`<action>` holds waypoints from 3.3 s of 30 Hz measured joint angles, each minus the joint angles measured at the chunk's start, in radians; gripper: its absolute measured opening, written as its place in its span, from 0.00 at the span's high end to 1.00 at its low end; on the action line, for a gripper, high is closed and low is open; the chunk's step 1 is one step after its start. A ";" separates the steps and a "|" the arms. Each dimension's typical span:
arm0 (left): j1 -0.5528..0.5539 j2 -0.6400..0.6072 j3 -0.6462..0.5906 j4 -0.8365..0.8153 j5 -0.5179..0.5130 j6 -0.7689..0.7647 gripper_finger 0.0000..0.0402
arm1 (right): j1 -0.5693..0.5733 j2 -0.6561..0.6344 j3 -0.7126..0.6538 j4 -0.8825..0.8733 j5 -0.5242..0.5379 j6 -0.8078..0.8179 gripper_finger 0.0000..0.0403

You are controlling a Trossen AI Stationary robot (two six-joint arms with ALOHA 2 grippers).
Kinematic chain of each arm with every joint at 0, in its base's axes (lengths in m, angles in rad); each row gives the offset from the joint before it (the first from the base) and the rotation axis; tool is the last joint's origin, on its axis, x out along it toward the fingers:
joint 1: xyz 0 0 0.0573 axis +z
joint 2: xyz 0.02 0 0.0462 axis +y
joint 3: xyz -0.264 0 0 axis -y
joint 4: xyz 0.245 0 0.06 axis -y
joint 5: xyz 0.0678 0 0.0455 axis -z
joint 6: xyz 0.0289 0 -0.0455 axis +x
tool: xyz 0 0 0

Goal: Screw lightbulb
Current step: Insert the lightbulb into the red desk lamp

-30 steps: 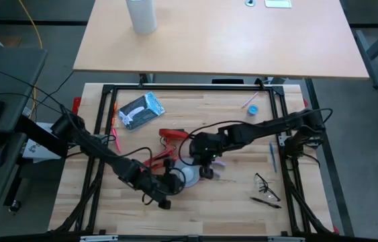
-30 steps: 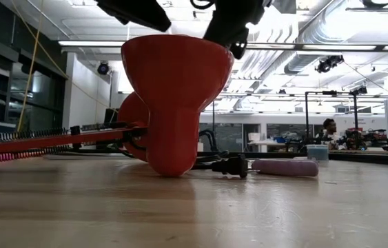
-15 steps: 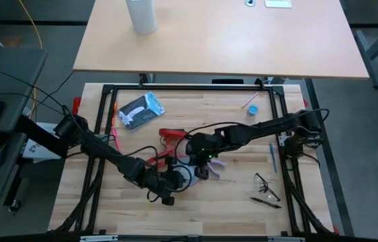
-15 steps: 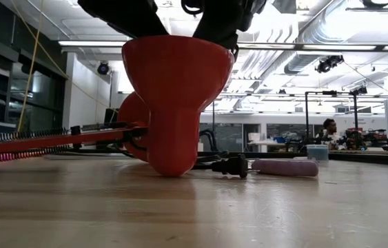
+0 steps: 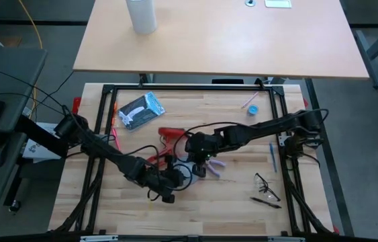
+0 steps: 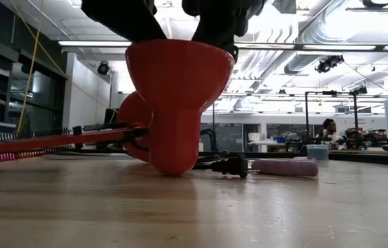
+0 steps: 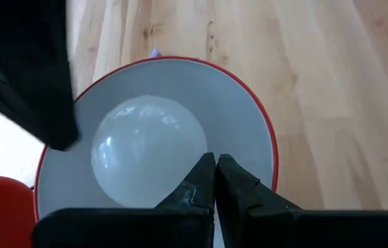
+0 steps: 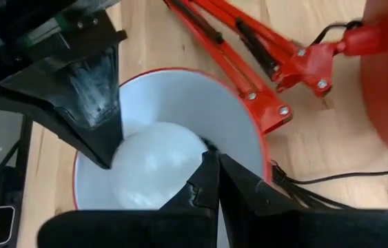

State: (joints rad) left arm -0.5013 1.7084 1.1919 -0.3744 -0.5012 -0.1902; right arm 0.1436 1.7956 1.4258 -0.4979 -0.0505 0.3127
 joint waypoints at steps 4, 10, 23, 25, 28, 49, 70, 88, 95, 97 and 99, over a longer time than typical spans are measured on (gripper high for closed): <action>0.013 0.000 0.000 -0.005 -0.002 0.000 1.00 | 0.004 0.013 0.000 0.002 -0.004 0.013 1.00; 0.013 0.000 0.000 -0.005 0.006 -0.008 1.00 | 0.019 0.029 0.001 0.007 0.003 0.045 1.00; 0.034 -0.005 0.000 -0.030 -0.004 -0.009 1.00 | 0.044 0.028 0.001 -0.013 0.024 0.113 1.00; 0.034 -0.011 0.000 -0.041 -0.009 -0.006 1.00 | 0.049 0.027 0.001 -0.020 0.035 0.120 1.00; 0.034 -0.021 0.000 -0.066 -0.017 0.010 1.00 | 0.052 0.026 0.001 -0.034 0.036 0.134 1.00; 0.077 -0.069 -0.001 -0.156 -0.235 0.022 1.00 | 0.110 0.030 -0.002 -0.027 -0.006 0.206 1.00; -0.069 -0.127 -0.002 -0.091 -0.035 -0.069 1.00 | -0.087 -0.049 -0.001 0.001 -0.116 0.150 1.00; -0.001 -0.005 -0.001 -0.046 -0.082 -0.062 1.00 | -0.071 0.022 0.000 0.042 -0.177 0.161 1.00; 0.019 -0.005 0.000 -0.058 -0.075 -0.035 1.00 | -0.059 0.035 0.002 0.040 -0.146 0.180 1.00; 0.024 -0.005 0.001 -0.080 -0.080 -0.035 1.00 | -0.049 0.033 0.002 0.039 -0.121 0.180 1.00; 0.029 -0.006 0.002 -0.101 -0.092 -0.034 1.00 | -0.038 0.028 0.002 0.024 -0.096 0.180 1.00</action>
State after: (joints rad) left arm -0.4718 1.7021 1.1934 -0.4753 -0.5934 -0.2237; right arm 0.1055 1.8234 1.4277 -0.4736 -0.1465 0.4922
